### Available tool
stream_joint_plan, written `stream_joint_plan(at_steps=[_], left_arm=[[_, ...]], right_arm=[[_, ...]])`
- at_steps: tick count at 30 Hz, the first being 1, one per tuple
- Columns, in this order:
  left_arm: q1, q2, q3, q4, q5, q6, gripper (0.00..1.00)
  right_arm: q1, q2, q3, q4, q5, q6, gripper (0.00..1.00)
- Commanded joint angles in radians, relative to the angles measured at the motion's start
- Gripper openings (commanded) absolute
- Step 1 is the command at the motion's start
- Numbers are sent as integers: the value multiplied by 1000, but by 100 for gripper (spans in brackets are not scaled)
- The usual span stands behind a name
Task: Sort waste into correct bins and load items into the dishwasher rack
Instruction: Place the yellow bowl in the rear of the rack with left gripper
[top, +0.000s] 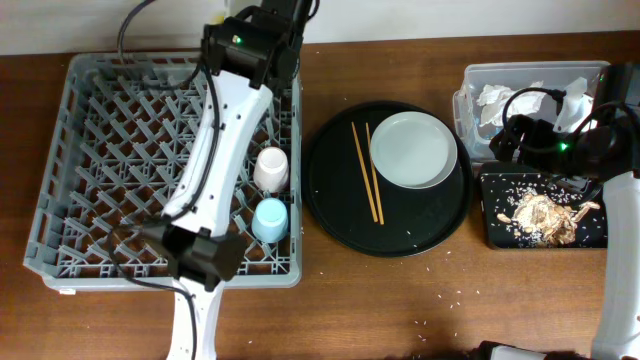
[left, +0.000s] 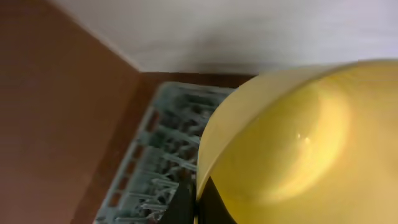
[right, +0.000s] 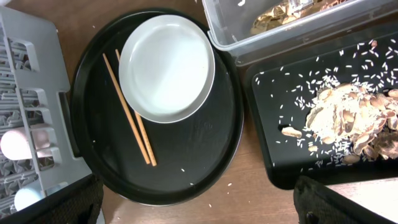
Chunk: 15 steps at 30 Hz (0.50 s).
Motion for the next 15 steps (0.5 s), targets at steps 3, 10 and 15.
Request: stream_joint_plan(at_steps=[3, 10, 15], left_arm=[[13, 179, -3, 3, -307, -155, 0], [-24, 309, -3, 10, -314, -178, 0], [-60, 348, -3, 10, -298, -177, 0]], right_arm=[[-2, 6, 6, 0, 13, -6, 98], [-2, 6, 6, 0, 13, -6, 99], [-2, 6, 6, 0, 13, -6, 98]])
